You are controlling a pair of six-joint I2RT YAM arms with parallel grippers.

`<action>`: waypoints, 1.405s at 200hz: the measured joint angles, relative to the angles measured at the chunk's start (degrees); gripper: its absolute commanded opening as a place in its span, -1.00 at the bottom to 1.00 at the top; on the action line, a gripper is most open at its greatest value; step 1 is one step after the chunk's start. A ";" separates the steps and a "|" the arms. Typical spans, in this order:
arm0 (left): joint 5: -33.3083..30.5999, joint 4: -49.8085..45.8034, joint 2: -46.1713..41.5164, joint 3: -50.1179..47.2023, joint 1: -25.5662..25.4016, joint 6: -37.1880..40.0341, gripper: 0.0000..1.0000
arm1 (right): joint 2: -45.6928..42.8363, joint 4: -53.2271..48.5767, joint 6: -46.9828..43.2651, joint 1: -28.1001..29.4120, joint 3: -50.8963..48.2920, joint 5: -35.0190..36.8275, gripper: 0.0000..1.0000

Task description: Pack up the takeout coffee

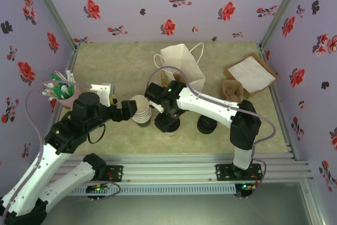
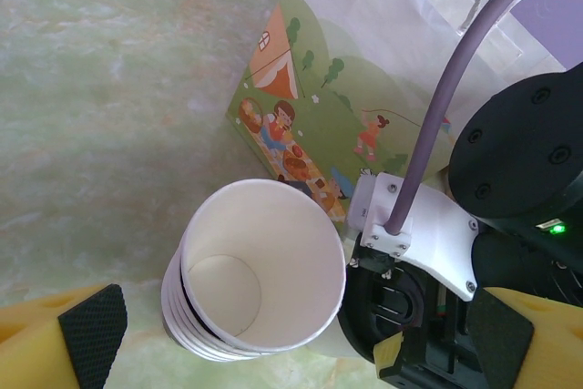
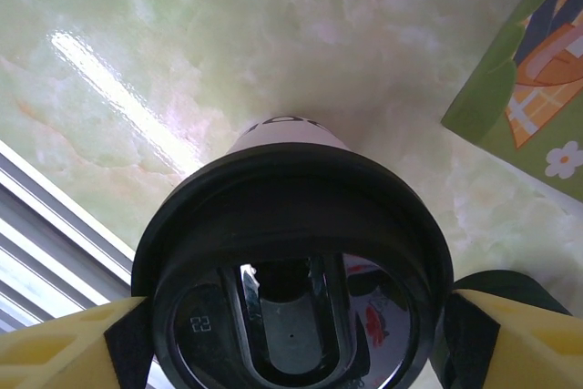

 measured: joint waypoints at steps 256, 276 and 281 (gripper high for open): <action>2.34 7.19 25.57 12.83 17.00 -1.86 0.93 | -11.19 -7.21 7.28 1.14 5.16 -0.94 0.38; 5.40 10.21 33.40 17.62 20.00 -2.08 0.91 | -13.31 -9.75 8.13 1.20 9.35 -0.90 0.38; 6.29 11.69 35.80 18.84 20.72 -2.05 0.90 | -13.68 -10.60 8.20 1.20 10.88 -0.87 0.37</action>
